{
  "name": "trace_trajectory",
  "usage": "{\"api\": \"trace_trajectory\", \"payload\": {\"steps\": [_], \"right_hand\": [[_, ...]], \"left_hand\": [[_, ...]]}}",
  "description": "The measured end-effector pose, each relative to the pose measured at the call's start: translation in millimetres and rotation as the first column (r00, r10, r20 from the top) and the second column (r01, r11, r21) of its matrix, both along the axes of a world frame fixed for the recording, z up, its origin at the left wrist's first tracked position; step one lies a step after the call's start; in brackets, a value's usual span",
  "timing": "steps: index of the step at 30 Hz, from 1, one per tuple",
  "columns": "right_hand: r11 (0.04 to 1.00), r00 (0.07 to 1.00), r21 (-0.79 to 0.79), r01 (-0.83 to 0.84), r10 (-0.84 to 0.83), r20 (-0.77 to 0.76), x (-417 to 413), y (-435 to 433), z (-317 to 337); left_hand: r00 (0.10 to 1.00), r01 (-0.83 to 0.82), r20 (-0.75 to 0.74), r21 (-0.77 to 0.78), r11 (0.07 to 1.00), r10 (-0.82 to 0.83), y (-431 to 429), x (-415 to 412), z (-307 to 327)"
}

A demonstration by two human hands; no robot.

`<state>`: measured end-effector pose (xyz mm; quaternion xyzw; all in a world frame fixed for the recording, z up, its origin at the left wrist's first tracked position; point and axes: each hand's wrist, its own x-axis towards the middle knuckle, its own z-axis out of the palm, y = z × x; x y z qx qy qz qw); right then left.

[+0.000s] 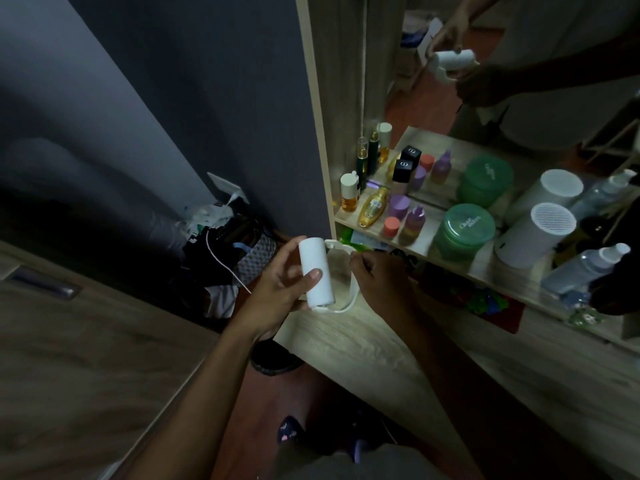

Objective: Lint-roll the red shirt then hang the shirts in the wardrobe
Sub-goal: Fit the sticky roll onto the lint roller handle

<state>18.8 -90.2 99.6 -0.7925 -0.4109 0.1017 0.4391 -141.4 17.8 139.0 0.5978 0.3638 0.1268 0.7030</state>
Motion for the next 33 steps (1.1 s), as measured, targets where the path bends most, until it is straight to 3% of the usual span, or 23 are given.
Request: {"api": "trace_trajectory", "payload": {"steps": [14, 33], "right_hand": [[0.996, 0.999, -0.077, -0.034, 0.033, -0.016, -13, 11, 16], [0.992, 0.989, -0.005, -0.124, 0.124, 0.076, -16, 6, 16]], "left_hand": [[0.991, 0.122, -0.051, -0.005, 0.993, -0.122, 6, -14, 23], [0.966, 0.247, -0.135, 0.21, 0.946, -0.222, 4, -18, 24]]}}
